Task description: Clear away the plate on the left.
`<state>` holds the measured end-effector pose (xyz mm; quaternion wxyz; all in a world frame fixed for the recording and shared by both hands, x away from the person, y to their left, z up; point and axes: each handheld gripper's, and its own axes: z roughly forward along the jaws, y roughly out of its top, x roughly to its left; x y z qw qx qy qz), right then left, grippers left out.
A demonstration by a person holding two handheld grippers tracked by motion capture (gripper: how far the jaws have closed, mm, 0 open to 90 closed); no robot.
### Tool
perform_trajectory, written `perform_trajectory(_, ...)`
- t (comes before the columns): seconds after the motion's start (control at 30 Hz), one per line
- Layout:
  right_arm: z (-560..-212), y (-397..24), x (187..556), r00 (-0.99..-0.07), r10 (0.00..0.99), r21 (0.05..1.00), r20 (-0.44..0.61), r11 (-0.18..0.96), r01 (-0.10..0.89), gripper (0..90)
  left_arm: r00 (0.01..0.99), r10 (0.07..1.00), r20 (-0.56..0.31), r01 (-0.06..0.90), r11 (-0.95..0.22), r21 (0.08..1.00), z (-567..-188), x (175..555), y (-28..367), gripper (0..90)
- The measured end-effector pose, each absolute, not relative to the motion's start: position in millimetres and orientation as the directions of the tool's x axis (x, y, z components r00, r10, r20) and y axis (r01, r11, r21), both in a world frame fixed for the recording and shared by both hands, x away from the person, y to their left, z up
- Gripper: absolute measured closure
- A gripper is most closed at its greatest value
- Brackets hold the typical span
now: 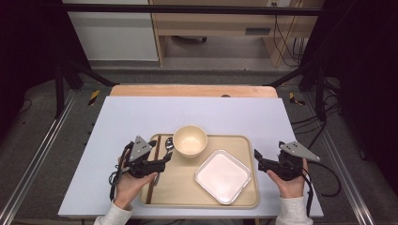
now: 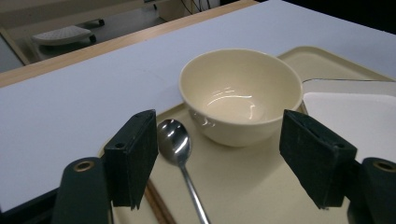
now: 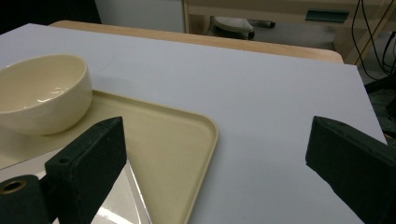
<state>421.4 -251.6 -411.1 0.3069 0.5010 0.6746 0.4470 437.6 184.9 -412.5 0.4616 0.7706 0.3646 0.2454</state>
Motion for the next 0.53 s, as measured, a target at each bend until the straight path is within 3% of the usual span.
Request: perform_trajectory(0.53,-415,-250,423,-0.314,0.949,0.905,0.023,0.114,0.409,5.5,0.551,0.834,0.02,0.364,-0.261,0.894,-420,441,219,27.4)
